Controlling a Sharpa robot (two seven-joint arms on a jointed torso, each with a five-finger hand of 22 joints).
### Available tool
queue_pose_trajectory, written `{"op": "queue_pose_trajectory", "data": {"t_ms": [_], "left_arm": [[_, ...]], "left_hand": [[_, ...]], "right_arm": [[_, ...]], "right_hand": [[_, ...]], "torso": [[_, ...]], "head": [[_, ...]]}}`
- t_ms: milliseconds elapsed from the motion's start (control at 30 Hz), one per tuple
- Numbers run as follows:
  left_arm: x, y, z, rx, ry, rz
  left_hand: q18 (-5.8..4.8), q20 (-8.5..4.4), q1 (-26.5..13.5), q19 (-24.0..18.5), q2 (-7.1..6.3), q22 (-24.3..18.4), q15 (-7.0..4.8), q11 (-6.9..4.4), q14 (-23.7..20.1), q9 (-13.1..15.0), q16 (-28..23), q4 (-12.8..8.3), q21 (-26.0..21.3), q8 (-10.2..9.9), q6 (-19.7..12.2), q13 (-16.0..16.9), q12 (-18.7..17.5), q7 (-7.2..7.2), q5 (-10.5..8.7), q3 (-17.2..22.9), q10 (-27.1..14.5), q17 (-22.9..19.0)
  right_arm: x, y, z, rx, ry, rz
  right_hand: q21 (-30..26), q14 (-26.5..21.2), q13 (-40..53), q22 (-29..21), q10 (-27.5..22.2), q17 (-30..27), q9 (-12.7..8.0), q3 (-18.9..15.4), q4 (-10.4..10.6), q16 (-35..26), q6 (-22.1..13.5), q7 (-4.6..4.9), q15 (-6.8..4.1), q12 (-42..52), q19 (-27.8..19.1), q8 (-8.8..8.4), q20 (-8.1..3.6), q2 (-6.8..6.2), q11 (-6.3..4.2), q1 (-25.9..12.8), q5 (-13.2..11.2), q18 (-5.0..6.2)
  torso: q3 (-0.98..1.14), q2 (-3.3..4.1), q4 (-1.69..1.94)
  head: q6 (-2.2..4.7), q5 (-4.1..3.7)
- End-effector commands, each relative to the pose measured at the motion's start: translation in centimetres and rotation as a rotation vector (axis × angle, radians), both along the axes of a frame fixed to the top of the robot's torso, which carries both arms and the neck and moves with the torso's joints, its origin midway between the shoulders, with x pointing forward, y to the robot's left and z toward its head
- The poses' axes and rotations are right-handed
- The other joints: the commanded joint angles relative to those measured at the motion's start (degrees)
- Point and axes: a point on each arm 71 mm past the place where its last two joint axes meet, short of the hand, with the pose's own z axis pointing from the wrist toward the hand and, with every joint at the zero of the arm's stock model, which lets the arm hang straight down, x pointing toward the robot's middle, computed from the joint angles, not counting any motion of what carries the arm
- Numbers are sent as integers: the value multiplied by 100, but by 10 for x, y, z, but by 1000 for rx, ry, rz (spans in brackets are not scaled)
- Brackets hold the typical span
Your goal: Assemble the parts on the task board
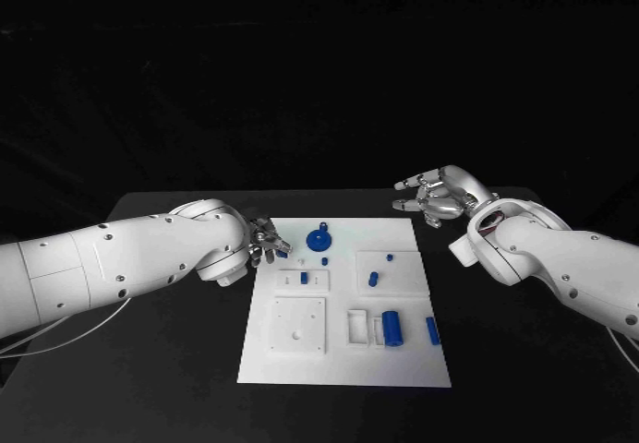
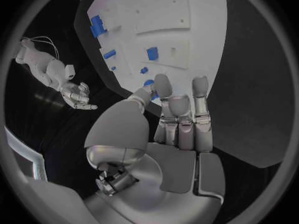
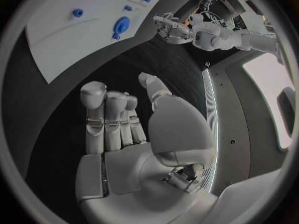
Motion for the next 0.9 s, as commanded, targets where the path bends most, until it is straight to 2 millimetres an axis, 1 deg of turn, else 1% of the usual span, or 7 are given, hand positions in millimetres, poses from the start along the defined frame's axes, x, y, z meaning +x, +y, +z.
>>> {"op": "queue_pose_trajectory", "data": {"t_ms": [33,267,367,500,533,700,900], "left_arm": [[-3,-5,-2,17,-30,-7],[-10,-13,-12,38,-35,-44],[-11,-15,-15,45,-35,-51],[-13,-16,-19,53,-38,-60],[-14,-16,-20,57,-40,-64],[-15,-17,-23,70,-49,-75],[-16,-17,-27,77,-49,-79]], "left_hand": [[39,-11,57,24,-18,122,-2,-37,30,1,40,-102,37,-23,517,5,35,-498,25,146,298,5],[44,-11,61,15,-19,120,-2,-39,39,2,41,-111,67,-25,520,3,46,-499,28,153,296,39],[44,-11,61,15,-16,120,-3,-39,40,1,40,-110,69,-27,520,2,46,-498,30,155,297,41],[44,-11,61,15,-16,120,-3,-39,40,1,40,-110,69,-27,520,2,46,-498,30,155,297,41],[44,-11,61,15,-16,120,-3,-39,40,1,40,-110,69,-27,520,2,46,-498,30,155,297,41],[49,-7,59,8,-17,118,0,-39,46,-2,34,-115,86,-29,528,-1,53,-499,31,160,297,57],[49,-7,59,8,-17,118,0,-39,46,-2,34,-115,86,-29,528,-1,53,-499,31,160,297,57]], "right_arm": [[-1,1,0,-1,0,15],[-1,2,-1,-1,1,16],[-1,1,-1,-1,2,15],[-1,1,-1,-1,2,16],[-1,1,-1,-2,3,16],[-1,1,-2,-3,6,19],[-2,2,-2,-11,5,24]], "right_hand": [[12,18,6,485,-2,5,4,39,-4,0,15,13,-10,3,267,-12,0,-5,-6,-38,35,110],[12,18,6,485,-2,5,4,39,-4,0,15,13,-10,3,267,-12,0,-5,-6,-38,35,110],[12,18,6,485,-2,5,4,39,-4,0,15,13,-10,3,267,-12,0,-5,-6,-38,35,110],[12,18,6,485,-2,5,4,39,-4,0,15,13,-10,3,267,-12,0,-5,-6,-38,35,110],[12,18,6,485,-2,5,4,39,-4,0,15,13,-10,3,267,-12,0,-5,-6,-38,35,110],[19,21,10,487,3,6,4,51,-5,1,15,13,-10,7,270,-11,-1,-4,-7,-49,46,110],[19,21,10,487,3,6,4,51,-5,1,15,13,-10,7,270,-11,-1,-4,-7,-49,46,110]], "torso": [[7,2,-1],[7,14,-12],[5,14,-8],[10,9,-1],[12,10,0],[1,11,2],[7,16,-7]], "head": [[-3,-2],[-23,-7],[-37,-10],[-64,-17],[-63,-18],[-70,-12],[-76,-12]]}}
